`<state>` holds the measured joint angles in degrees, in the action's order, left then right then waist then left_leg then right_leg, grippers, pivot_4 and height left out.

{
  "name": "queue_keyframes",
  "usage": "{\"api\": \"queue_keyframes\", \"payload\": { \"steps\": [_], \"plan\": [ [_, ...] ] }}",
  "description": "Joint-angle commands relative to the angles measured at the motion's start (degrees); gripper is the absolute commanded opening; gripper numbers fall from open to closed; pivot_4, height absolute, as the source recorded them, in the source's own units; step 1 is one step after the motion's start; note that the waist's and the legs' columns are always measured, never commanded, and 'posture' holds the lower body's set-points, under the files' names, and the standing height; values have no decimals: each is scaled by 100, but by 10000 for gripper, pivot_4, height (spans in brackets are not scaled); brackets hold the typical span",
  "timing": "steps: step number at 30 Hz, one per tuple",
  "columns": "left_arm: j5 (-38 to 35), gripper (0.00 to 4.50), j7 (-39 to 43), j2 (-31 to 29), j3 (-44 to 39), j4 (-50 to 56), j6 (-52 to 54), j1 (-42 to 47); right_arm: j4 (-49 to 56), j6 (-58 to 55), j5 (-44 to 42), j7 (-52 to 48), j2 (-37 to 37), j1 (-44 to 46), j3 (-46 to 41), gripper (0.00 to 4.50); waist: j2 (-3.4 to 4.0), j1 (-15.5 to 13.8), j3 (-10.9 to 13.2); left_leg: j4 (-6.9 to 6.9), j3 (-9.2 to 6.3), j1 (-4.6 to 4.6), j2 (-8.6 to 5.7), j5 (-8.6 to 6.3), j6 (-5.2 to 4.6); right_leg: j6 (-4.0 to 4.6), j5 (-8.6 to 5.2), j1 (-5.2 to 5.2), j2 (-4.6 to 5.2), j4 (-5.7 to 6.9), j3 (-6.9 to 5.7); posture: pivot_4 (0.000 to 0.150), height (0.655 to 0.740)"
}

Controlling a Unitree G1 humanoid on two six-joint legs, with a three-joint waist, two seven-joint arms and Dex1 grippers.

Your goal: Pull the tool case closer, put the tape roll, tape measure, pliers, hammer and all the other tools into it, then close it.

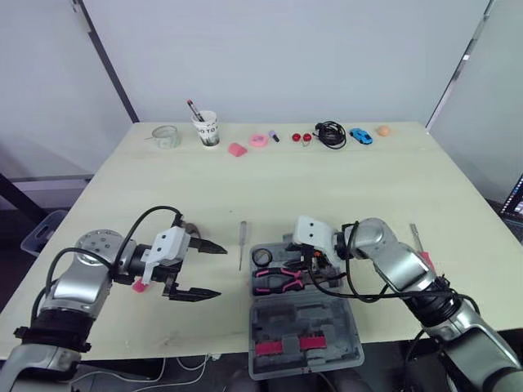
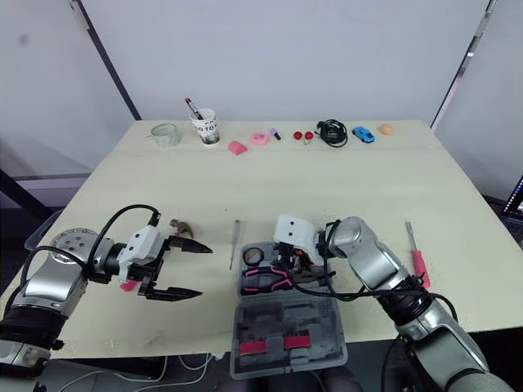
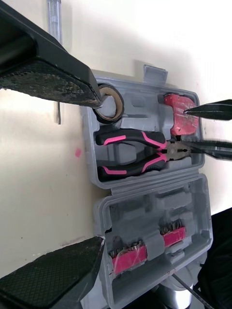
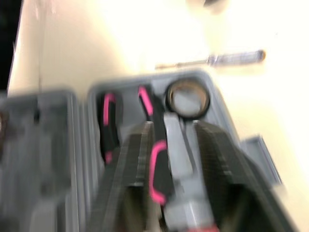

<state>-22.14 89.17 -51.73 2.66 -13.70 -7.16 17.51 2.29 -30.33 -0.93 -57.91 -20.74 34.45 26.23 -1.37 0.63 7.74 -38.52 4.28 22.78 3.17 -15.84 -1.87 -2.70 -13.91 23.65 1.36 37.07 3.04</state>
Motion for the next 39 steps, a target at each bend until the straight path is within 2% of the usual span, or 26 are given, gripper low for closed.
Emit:
{"api": "queue_keyframes", "payload": {
  "steps": [1,14,20,26,31,34,39],
  "plan": [
    [-182,45000,283,58,-125,51,-70,18,-126,426,-225,137,120,-148,-284,749,0,1,0,-1,0,0,0,0,0,0,0,0,0,0,0,1500,7400],
    [-183,45000,175,126,-151,181,-34,-113,-1416,1341,90,228,276,-442,18,749,1,15,0,-1,-1,-1,0,0,0,1,0,0,-1,2,1,1500,7400],
    [-243,45000,-61,145,-159,657,294,-239,-2422,1096,631,417,216,-464,340,749,-7,19,-9,-1,1,-10,1,0,0,1,-1,-4,-2,5,3,1500,7400],
    [-259,45000,-172,149,-228,908,531,-347,-2601,774,951,169,-113,-535,775,749,8,-43,-79,-2,0,-31,-2,0,0,21,-13,-17,3,10,4,1500,7400],
    [-296,45000,-286,178,-267,1065,669,-449,-2793,840,1024,312,-42,-590,799,749,18,-98,-118,-2,1,-35,-7,0,0,22,-14,-20,8,10,4,1500,7400],
    [-315,45000,-415,249,-310,1165,735,-580,-2727,1127,897,419,63,-634,660,749,18,-121,-131,-1,3,-45,-7,0,0,22,-15,-27,8,10,5,1500,7400],
    [-511,45000,-872,413,-617,1427,982,-979,-1841,1532,212,547,221,-885,-91,749,22,-126,-126,5,3,-82,-3,-1,0,28,-20,-61,9,7,6,1500,7400]
  ]
}}
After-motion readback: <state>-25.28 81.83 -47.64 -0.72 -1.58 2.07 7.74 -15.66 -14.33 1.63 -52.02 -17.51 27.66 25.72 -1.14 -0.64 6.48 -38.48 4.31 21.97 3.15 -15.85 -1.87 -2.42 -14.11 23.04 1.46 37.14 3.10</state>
